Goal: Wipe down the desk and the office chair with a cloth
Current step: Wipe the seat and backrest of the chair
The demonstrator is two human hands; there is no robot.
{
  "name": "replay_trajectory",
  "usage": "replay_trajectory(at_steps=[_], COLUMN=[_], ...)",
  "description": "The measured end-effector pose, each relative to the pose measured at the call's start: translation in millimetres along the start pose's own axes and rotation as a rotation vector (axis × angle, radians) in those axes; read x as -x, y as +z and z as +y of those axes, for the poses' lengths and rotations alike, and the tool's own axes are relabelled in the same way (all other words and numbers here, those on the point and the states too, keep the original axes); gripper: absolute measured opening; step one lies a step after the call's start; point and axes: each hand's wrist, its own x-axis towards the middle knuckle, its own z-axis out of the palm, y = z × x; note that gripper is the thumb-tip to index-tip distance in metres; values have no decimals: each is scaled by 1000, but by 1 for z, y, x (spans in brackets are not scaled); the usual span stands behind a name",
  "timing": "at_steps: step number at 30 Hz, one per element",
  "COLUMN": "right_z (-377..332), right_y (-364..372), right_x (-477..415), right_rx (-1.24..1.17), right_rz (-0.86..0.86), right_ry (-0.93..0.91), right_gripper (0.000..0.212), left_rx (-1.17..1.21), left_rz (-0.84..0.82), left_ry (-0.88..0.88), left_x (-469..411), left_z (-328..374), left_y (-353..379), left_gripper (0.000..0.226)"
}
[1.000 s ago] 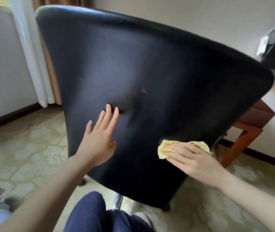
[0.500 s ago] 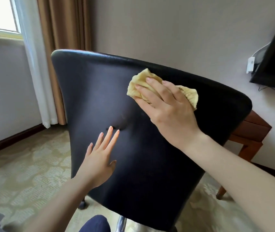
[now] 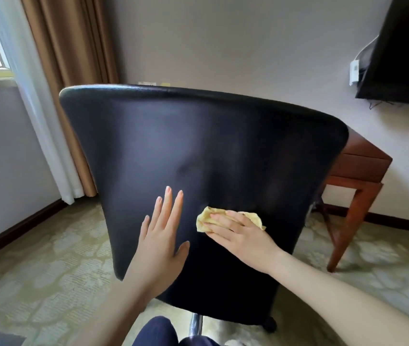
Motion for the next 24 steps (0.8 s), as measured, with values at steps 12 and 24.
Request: replay_trajectory(at_steps=[12,24], right_z=[61,176], right_y=[-17,-85], right_x=[100,82], right_rx=[11,150], right_rz=[-151,310], right_ry=[-179,71], right_gripper=[39,45], left_rx=[274,59], left_rz=[42,65], left_ry=[-44,-228], left_x=[-34,-40], left_z=[83,90], left_y=[31,48], left_gripper=[100,99])
